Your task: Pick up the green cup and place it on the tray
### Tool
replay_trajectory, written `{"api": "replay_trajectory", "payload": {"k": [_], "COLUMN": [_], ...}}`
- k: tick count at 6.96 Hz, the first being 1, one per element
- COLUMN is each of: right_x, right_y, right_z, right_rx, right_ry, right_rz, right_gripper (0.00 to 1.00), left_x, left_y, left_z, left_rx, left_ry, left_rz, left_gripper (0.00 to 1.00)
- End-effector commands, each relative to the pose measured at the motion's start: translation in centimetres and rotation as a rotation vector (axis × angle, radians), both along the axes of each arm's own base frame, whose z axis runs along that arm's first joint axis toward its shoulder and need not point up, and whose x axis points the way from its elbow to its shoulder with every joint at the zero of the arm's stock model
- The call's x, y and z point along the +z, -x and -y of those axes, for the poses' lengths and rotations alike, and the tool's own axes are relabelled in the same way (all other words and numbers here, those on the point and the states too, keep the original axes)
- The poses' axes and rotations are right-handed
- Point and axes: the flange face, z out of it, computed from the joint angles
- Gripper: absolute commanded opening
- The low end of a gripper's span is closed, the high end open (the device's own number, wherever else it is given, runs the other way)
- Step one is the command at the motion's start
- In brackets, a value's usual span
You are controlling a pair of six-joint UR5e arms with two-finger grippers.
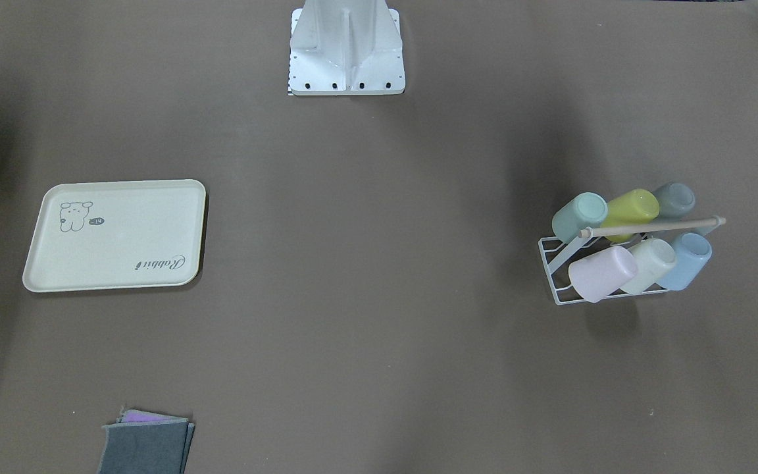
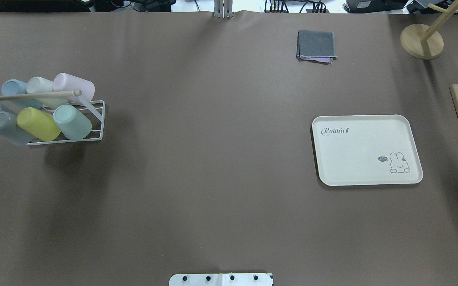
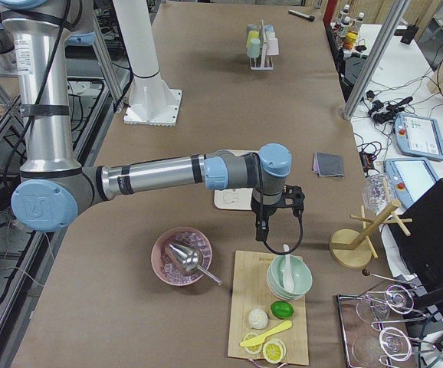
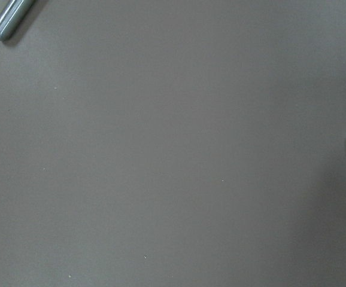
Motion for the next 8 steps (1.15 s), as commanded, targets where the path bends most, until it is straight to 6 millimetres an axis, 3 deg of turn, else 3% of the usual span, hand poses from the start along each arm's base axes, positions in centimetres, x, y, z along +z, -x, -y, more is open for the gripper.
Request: {"api": "replay_trajectory", "payload": {"k": [1,3,5,8], "right_x": [-1.7,-0.7,2.7,2.5], "right_y": [4.5,6.7,9.4,12.2], "right_z": [0.1,0.2,0.8,0.6], "right_rx": [-0.040,-0.082,-0.086,-0.046], "right_ry": [0.045,0.033,-0.004,0.018], "right_rz": [0.109,0.114,0.121,0.119], "right_gripper": [0.99,0.99,0.98,0.96], "left_x": [-1.5,-6.1,-8.9,-15.5], "left_y": [-0.1,-1.0,-6.0,-13.4], "left_z": [0.3,-0.6,0.4,1.3], "left_rx": [-0.013,-0.066,-0.068,-0.090], "left_ry": [-0.018,-0.029,0.022,0.060], "left_rz": [-0.004,-0.055,-0.070,-0.101], "left_gripper": [0.98,0.98,0.98,0.98]}}
